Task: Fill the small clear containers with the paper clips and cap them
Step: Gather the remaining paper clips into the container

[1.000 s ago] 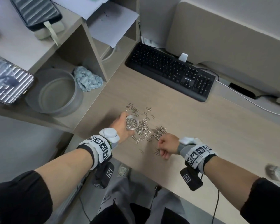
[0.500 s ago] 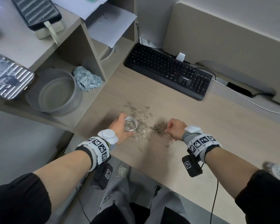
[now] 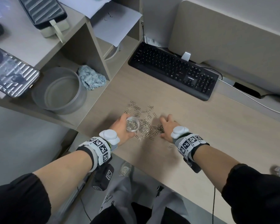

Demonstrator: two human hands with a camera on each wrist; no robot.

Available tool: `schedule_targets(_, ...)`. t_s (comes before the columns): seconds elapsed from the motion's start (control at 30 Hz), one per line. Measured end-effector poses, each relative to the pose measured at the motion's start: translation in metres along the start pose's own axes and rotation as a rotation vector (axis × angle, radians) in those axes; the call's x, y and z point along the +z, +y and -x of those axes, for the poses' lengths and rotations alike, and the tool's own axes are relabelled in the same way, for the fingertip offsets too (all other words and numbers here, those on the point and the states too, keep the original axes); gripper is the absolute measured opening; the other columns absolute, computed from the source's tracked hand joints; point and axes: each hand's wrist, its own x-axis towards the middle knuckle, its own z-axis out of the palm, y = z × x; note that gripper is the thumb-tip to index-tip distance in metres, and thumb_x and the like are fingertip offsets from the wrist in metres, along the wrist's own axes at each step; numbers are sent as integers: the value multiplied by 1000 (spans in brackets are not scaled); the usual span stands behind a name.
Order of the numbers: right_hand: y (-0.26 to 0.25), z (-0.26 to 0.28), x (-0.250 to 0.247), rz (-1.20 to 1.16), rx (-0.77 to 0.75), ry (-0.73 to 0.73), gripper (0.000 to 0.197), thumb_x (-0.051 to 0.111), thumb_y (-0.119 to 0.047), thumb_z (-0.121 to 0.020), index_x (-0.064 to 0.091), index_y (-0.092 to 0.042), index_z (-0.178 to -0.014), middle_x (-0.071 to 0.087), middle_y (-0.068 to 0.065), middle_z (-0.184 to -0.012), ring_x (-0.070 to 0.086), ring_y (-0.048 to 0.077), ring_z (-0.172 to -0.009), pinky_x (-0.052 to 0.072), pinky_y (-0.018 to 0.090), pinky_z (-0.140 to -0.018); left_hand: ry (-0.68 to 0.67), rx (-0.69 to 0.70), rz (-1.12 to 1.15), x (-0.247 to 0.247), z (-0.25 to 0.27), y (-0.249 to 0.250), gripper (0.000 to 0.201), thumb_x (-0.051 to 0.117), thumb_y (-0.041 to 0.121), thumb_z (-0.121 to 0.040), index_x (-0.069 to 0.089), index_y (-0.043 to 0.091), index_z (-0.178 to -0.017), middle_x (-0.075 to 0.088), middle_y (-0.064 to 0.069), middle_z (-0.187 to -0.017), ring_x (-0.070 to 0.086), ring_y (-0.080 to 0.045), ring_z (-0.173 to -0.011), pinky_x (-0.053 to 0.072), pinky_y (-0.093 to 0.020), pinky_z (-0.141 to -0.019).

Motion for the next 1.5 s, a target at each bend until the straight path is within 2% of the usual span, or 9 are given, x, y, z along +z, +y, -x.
schedule_targets(0.13, -2, -1, 3, -20, -44, 5, 39, 56, -8, -89, 41, -15, -124, 42, 12, -117, 59, 34, -87, 54, 45, -78, -11, -11, -10, 0, -3, 2, 58, 78, 34, -73, 42, 21, -116, 60, -3, -105, 60, -27, -82, 52, -41, -74)
schedule_targets(0.33, 6, 1, -6, -141, -22, -11, 37, 54, -3, -89, 56, -11, -125, 59, 13, -117, 62, 35, -100, 50, 35, -78, -26, 13, -18, 5, -7, 10, 63, 80, 34, -72, 41, 18, -120, 59, -3, -103, 58, -26, -81, 51, -38, -72)
schedule_targets(0.4, 14, 5, -11, -254, 43, -4, 30, 54, -3, -87, 62, -14, -114, 67, 11, -111, 66, 32, -93, 55, 36, -74, -31, 22, -24, 8, -8, 14, 64, 80, 34, -73, 41, 19, -122, 57, -1, -106, 57, -24, -81, 49, -35, -71)
schedule_targets(0.5, 24, 17, -24, -542, 123, 7, 14, 59, -2, -85, 60, -15, -90, 70, 11, -90, 69, 22, -58, 55, 30, -47, -56, 46, -27, 12, -11, 24, 62, 79, 32, -74, 40, 23, -122, 57, 0, -112, 57, -21, -80, 46, -31, -69)
schedule_targets(0.7, 24, 50, -65, -795, 79, 18, 13, 54, 3, -85, 57, -6, -94, 58, 5, -60, 59, 12, -37, 46, 22, -38, -120, 98, -74, 20, -20, 54, 63, 76, 32, -77, 38, 19, -126, 54, -3, -120, 54, -23, -87, 45, -32, -72)
schedule_targets(0.8, 21, 59, -80, -814, 40, 9, 15, 54, 1, -84, 57, -5, -98, 60, 11, -60, 61, 24, -45, 51, 33, -48, -145, 131, -73, 25, -24, 72, 64, 77, 34, -74, 39, 19, -124, 55, -6, -120, 58, -27, -93, 52, -41, -78)
schedule_targets(0.97, 16, 69, -102, -816, 25, 11, 14, 54, 3, -86, 57, 0, -99, 58, 9, -57, 54, 11, -33, 44, 21, -37, -139, 216, -3, 31, -29, 93, 66, 79, 40, -71, 41, 24, -122, 54, 7, -126, 57, -18, -102, 50, -35, -83)
schedule_targets(1.3, 16, 63, -115, -799, 85, 1, 13, 53, 5, -86, 58, -5, -94, 59, 11, -56, 56, 13, -35, 50, 25, -42, -140, 217, -32, 36, -25, 119, 66, 78, 27, -74, 39, 15, -125, 54, -4, -128, 56, -23, -90, 46, -32, -73)
schedule_targets(1.5, 10, 65, -110, -749, 31, 18, 15, 57, 2, -86, 62, -11, -92, 61, 6, -58, 60, 10, -41, 50, 23, -49, -134, 230, -27, 36, -25, 115, 67, 78, 34, -73, 40, 14, -123, 54, -5, -127, 58, -25, -90, 51, -36, -74)
